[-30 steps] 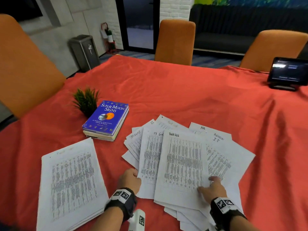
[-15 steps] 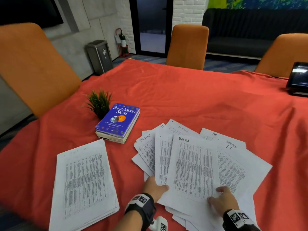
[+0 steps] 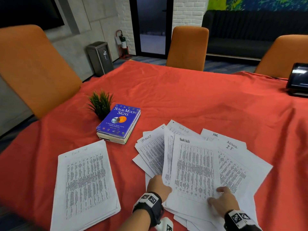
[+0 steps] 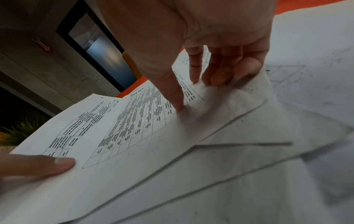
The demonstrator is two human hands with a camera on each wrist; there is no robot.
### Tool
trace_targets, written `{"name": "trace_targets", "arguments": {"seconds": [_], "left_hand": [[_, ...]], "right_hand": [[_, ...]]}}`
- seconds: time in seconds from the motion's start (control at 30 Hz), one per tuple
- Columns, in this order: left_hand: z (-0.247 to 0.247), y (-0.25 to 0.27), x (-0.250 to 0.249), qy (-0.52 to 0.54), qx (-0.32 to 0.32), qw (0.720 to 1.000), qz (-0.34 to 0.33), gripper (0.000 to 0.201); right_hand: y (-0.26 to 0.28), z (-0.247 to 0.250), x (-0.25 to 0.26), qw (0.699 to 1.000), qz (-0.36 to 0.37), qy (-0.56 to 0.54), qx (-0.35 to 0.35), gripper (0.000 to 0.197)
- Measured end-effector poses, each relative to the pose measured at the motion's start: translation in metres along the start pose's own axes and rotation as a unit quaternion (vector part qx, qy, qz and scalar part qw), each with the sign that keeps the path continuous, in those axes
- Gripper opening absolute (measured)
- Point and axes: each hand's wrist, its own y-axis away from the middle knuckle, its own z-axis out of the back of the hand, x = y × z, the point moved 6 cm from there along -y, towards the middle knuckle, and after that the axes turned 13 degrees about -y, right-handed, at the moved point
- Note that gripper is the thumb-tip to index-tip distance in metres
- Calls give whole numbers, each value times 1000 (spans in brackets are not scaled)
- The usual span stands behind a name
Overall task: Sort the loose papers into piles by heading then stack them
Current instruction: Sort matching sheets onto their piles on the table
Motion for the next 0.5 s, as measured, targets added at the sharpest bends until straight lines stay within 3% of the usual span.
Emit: {"name": "trace_targets", "arguments": {"seconds": [0.2, 0.33, 0.4, 0.5], "left_hand": [[5, 5, 16, 152, 69, 986, -20, 23], [6, 17, 35, 249, 142, 958, -20, 30], [1, 23, 45, 287, 172, 942, -11, 36], [-3, 28, 55, 257, 181, 949, -11, 42]], "right_hand": [[-5, 14, 12, 996, 13, -81, -38, 56], [-5, 12, 23, 990, 15, -137, -16, 60], [-5, 4, 23, 987, -3, -161, 9, 48], [1, -4, 23, 972, -46, -220, 68, 19]]}}
